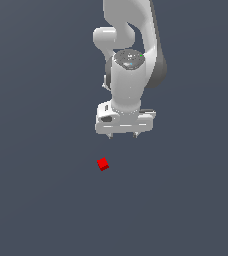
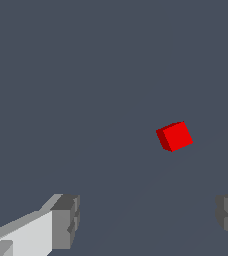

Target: Pick up the red cube and move it to a goal position.

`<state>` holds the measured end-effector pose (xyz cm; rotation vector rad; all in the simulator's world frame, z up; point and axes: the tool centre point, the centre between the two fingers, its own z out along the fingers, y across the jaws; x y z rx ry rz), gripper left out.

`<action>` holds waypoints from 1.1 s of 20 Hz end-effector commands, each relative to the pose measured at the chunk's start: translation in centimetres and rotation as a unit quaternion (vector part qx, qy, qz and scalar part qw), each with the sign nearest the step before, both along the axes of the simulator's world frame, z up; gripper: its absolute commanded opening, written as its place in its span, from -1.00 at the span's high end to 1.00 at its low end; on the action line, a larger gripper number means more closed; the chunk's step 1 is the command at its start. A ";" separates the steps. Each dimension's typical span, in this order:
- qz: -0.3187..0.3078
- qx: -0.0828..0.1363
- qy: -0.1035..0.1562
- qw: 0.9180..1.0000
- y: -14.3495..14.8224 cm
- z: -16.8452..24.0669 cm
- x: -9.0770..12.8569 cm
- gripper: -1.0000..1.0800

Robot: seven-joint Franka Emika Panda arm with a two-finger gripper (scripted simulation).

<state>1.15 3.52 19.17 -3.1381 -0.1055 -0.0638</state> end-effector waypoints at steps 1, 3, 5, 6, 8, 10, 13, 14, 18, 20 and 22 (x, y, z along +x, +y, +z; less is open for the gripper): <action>0.000 0.000 0.000 1.000 0.0 0.0 0.0 -0.92; 0.001 0.000 0.000 1.000 0.0 -0.1 0.0 -0.92; 0.004 0.000 0.000 1.000 -0.2 -0.3 0.0 -0.92; 0.006 0.000 0.001 1.000 -0.3 -0.5 0.1 -0.92; 0.011 0.000 0.001 1.000 -0.6 -1.0 0.1 -0.92; 0.019 0.000 0.002 1.000 -0.9 -1.6 0.2 -0.92; 0.034 -0.001 0.003 0.999 -1.6 -2.9 0.4 -0.92; 0.040 -0.001 0.004 0.999 -1.9 -3.4 0.5 -0.92; 0.069 -0.001 0.007 0.998 -3.2 -6.0 1.0 -0.92; 0.086 -0.002 0.008 0.996 -4.0 -7.5 1.3 -0.92; 0.105 -0.002 0.010 0.994 -4.9 -9.1 1.7 -0.92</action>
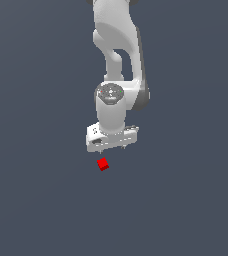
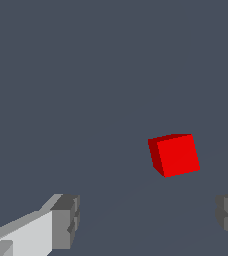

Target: Pick up the red cube and move it to a goal position.

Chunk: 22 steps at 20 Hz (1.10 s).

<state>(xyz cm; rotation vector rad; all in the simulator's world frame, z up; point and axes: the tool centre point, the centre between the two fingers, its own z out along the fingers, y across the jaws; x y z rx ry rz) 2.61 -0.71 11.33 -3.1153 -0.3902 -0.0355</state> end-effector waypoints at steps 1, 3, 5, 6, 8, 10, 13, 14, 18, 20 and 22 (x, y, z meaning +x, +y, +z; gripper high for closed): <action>0.023 0.000 0.002 1.000 -1.0 -2.0 0.4 -0.92; 0.040 -0.001 0.004 0.999 -1.8 -3.5 0.9 -0.92; 0.056 -0.001 0.006 0.998 -2.5 -4.9 1.2 -0.92; 0.063 -0.001 0.006 0.998 -2.8 -5.5 1.4 -0.92; 0.075 -0.002 0.008 0.997 -3.3 -6.6 1.8 -0.92; 0.086 -0.002 0.009 0.996 -3.7 -7.5 2.1 -0.92; 0.098 -0.003 0.010 0.995 -4.2 -8.5 2.5 -0.92; 0.101 -0.003 0.010 0.995 -4.3 -8.7 2.6 -0.92; 0.108 -0.003 0.011 0.994 -4.5 -9.3 2.9 -0.92; 0.108 -0.003 0.011 0.994 -4.6 -9.3 2.9 -0.92; 0.108 -0.003 0.011 0.994 -4.6 -9.3 2.9 1.00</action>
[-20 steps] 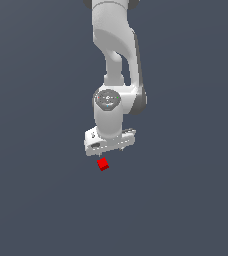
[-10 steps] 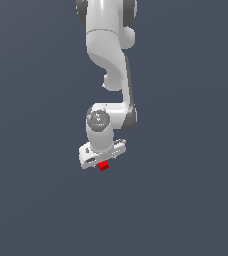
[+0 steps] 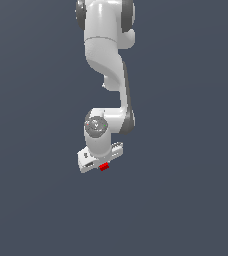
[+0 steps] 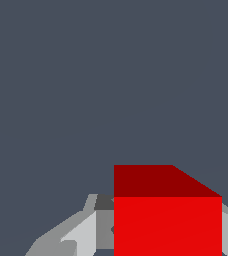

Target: Pick up the red cube and move it to a goal position.

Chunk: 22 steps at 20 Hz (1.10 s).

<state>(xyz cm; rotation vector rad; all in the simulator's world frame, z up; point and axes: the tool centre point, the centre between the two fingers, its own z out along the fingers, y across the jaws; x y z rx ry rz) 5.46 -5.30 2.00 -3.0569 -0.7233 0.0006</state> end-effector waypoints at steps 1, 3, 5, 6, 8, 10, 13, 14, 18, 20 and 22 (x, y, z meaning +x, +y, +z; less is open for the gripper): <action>0.001 0.000 0.000 1.000 0.0 0.0 0.0 1.00; 0.001 0.000 0.000 1.000 0.0 0.0 0.0 1.00; 0.001 0.000 0.000 1.000 0.0 0.0 0.0 1.00; 0.001 0.000 0.000 1.000 0.0 0.0 0.0 1.00; 0.001 0.000 0.000 1.000 0.0 0.0 0.0 1.00; 0.001 0.000 0.000 1.000 0.0 0.0 0.0 1.00; 0.001 0.000 0.000 1.000 0.0 0.4 0.0 1.00; 0.001 0.000 0.000 1.000 0.0 0.7 -0.1 1.00; 0.001 0.000 0.000 1.000 0.1 2.2 -0.3 1.00; 0.001 0.000 0.000 1.000 0.1 3.3 -0.5 1.00; 0.001 0.000 0.000 1.000 0.1 4.7 -0.6 1.00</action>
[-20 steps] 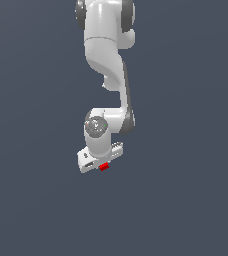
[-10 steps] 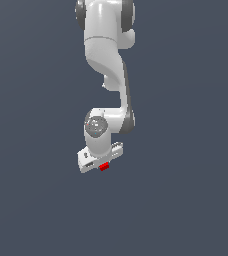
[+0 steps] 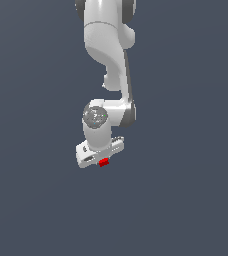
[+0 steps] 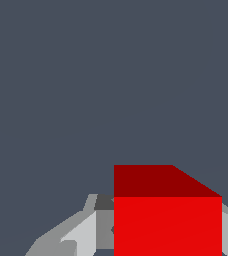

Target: Pick up the red cube and move it to a goal position.

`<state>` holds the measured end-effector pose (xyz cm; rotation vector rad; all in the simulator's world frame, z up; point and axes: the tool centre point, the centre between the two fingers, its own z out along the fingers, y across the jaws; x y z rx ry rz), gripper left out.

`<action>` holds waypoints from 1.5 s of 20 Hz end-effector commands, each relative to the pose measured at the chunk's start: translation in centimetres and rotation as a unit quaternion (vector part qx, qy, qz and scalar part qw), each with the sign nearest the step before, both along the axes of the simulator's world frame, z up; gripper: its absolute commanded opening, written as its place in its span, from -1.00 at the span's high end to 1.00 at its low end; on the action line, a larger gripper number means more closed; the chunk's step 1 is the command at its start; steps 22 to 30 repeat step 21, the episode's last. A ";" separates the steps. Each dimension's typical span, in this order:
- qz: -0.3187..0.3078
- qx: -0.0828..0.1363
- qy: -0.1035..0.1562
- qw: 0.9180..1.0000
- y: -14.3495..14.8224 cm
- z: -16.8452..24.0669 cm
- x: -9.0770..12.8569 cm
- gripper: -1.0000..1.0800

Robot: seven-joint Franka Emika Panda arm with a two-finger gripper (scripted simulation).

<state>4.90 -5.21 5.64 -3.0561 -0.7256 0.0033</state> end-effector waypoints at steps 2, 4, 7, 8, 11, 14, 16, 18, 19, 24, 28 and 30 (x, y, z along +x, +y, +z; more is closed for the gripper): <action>0.000 0.000 -0.001 1.000 0.1 2.7 -0.3 1.00; 0.000 0.000 -0.001 1.000 0.1 4.7 -0.6 1.00; 0.000 0.000 -0.001 1.000 0.2 7.4 -0.9 1.00; 0.000 0.000 -0.001 1.000 0.2 8.3 -1.0 1.00; 0.000 0.000 -0.001 1.000 0.3 10.5 -1.2 1.00; 0.000 0.000 -0.001 1.000 0.3 12.1 -1.3 1.00; 0.000 0.000 -0.001 1.000 0.3 12.9 -1.4 1.00; 0.000 0.000 -0.001 1.000 0.3 13.5 -1.4 1.00; 0.000 0.000 -0.001 1.000 0.3 13.6 -1.4 1.00; 0.000 0.000 -0.001 1.000 0.3 13.7 -1.4 1.00; 0.000 0.000 -0.001 1.000 0.3 13.7 -1.4 1.00; 0.000 0.000 -0.001 1.000 0.3 13.7 -1.4 1.00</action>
